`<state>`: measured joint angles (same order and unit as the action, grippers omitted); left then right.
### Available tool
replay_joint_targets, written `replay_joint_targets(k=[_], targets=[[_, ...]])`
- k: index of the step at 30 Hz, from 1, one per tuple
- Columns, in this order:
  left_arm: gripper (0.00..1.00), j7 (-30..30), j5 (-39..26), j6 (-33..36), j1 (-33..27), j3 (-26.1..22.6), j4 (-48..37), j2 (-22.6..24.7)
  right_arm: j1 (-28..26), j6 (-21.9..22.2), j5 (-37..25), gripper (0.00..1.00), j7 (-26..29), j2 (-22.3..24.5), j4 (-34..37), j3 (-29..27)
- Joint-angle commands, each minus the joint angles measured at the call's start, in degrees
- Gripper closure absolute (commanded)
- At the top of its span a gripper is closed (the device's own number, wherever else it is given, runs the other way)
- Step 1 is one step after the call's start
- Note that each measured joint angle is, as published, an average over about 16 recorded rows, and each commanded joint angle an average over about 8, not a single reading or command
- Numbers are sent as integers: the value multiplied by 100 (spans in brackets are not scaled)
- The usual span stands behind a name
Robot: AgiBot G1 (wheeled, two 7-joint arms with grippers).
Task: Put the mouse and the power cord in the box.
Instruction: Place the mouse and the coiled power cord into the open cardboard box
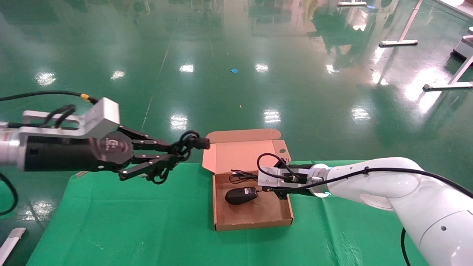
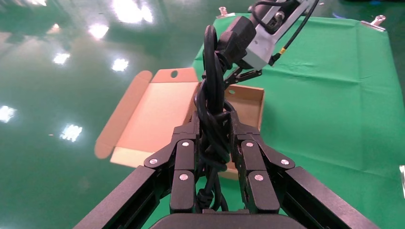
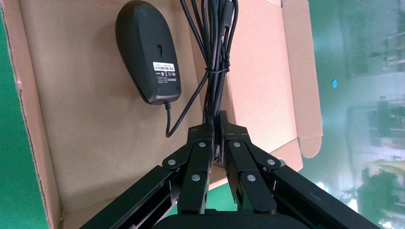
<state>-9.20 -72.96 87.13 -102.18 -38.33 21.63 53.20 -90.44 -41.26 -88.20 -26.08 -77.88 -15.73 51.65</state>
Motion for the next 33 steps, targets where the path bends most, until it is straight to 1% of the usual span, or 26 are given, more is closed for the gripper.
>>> replay_joint_targets(k=[1,5,9,13,16,19,22,25,27,30,33], targets=[[100,129,-32,-30,17,-37,133,34,15,49,44,0,23,0,-26,55],[100,544,-234,-381,54,-150,717,203,-19,40,134,0,-25,50,117,95],[100,1020,-489,-825,102,-279,1312,409,-109,-68,295,0,-175,155,323,29],[100,1411,-796,-1209,140,-445,1756,679,-227,-301,526,0,-426,363,494,-119],[100,1569,-1035,-1442,150,-586,1904,953,-310,-537,699,0,-663,593,588,-239],[100,1590,-1278,-1638,147,-746,1841,1310,-403,-813,829,0,-931,880,647,-331],[100,1449,-1558,-1830,141,-943,1580,1756,-538,-1187,922,0,-1218,1234,664,-396],[100,1187,-1858,-2067,184,-1196,1234,2187,-712,-1740,996,0,-1514,1644,654,-442],[100,1030,-1986,-2274,278,-1391,1080,2393,-844,-2109,1015,0,-1690,1911,655,-451],[100,921,-2058,-2652,483,-1727,1043,2540,-1039,-2550,974,0,-1879,2252,681,-423],[100,1029,-1984,-3156,716,-2058,1166,2565,-1203,-2775,868,0,-1951,2497,731,-357]])
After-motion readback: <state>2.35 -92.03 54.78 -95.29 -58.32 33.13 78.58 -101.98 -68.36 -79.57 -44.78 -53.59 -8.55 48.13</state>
